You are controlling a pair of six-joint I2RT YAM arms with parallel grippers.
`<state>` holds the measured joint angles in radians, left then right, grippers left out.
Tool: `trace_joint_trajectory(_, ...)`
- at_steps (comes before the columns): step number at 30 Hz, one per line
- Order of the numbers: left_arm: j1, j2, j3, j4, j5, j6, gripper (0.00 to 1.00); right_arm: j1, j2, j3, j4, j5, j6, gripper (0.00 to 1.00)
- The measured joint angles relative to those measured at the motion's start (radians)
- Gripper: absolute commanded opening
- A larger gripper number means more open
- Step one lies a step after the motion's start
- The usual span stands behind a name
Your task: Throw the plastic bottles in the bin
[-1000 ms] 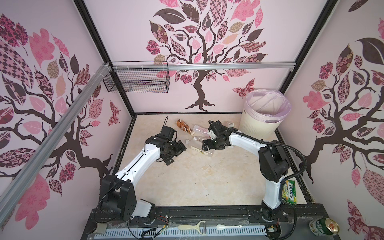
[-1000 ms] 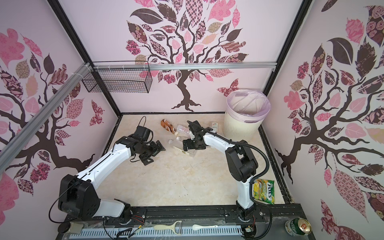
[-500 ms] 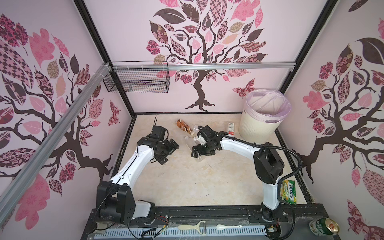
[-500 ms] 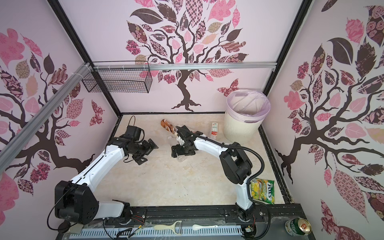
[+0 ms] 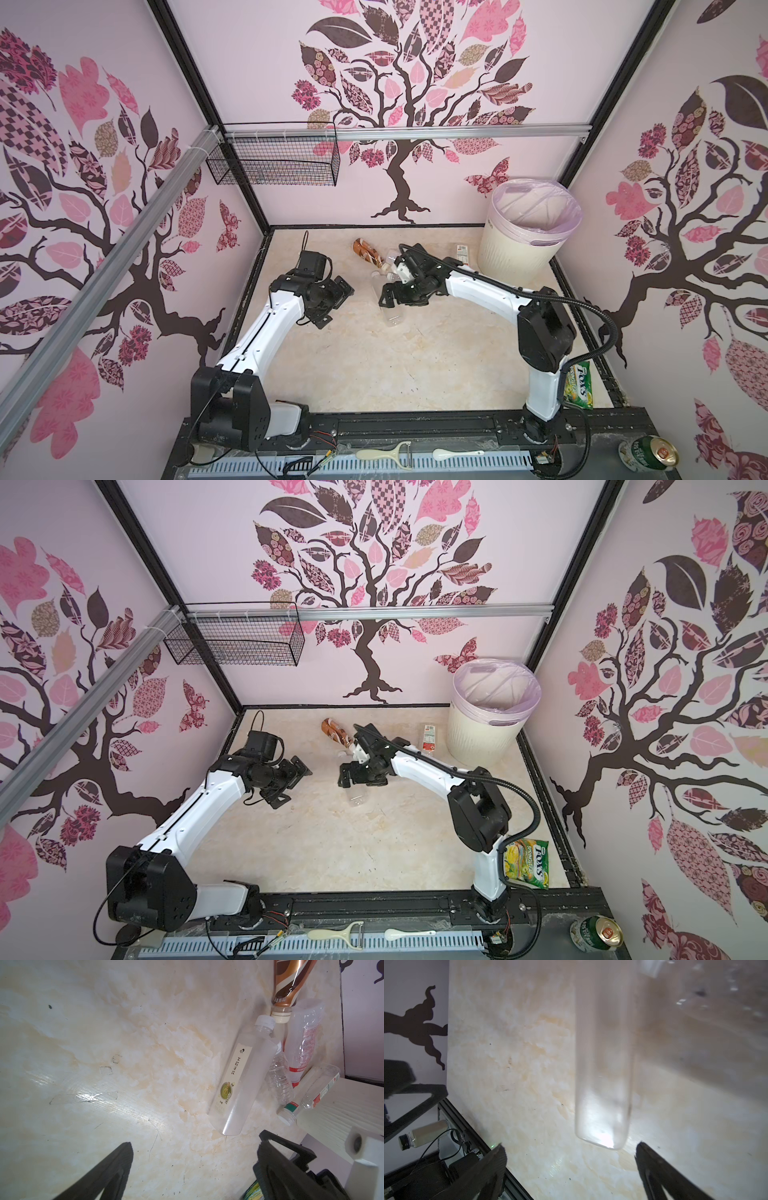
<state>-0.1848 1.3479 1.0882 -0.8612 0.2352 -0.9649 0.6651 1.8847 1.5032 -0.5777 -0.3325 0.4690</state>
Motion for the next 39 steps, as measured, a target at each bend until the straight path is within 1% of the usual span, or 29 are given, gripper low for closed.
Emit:
trace_joint_trajectory(3, -0.006, 0.008, -0.01, 0.03, 0.013, -0.012, 0.98, -0.086, -0.084, -0.063, -0.023, 0.02, 0.002, 0.99)
trace_joint_trajectory(5, -0.028, 0.027, -0.01, 0.057, 0.012, -0.02, 0.98, -0.145, -0.155, -0.092, -0.03, 0.036, 0.002, 0.99)
trace_joint_trajectory(9, -0.115, 0.103, 0.008, 0.089, -0.004, -0.021, 0.98, -0.212, -0.28, -0.136, -0.044, 0.054, -0.001, 0.99)
trace_joint_trajectory(11, -0.166, 0.18, 0.048, 0.096, -0.013, -0.017, 0.98, -0.233, -0.337, -0.154, -0.047, 0.067, -0.002, 0.99)
trace_joint_trajectory(17, -0.277, 0.394, 0.224, 0.073, -0.075, 0.043, 0.98, -0.245, -0.435, -0.177, -0.074, 0.093, -0.004, 0.99)
trace_joint_trajectory(22, -0.347, 0.493, 0.337, 0.035, -0.144, 0.115, 0.98, -0.245, -0.485, -0.215, -0.1, 0.109, -0.009, 0.99)
trace_joint_trajectory(30, -0.388, 0.57, 0.353, 0.011, -0.187, 0.153, 0.94, -0.245, -0.503, -0.229, -0.123, 0.154, -0.024, 1.0)
trace_joint_trajectory(33, -0.411, 0.59, 0.354, 0.003, -0.198, 0.158, 0.91, -0.245, -0.503, -0.229, -0.124, 0.157, -0.024, 1.0)
trace_joint_trajectory(39, -0.428, 0.613, 0.354, 0.003, -0.208, 0.183, 0.76, -0.245, -0.503, -0.229, -0.122, 0.156, -0.023, 1.0)
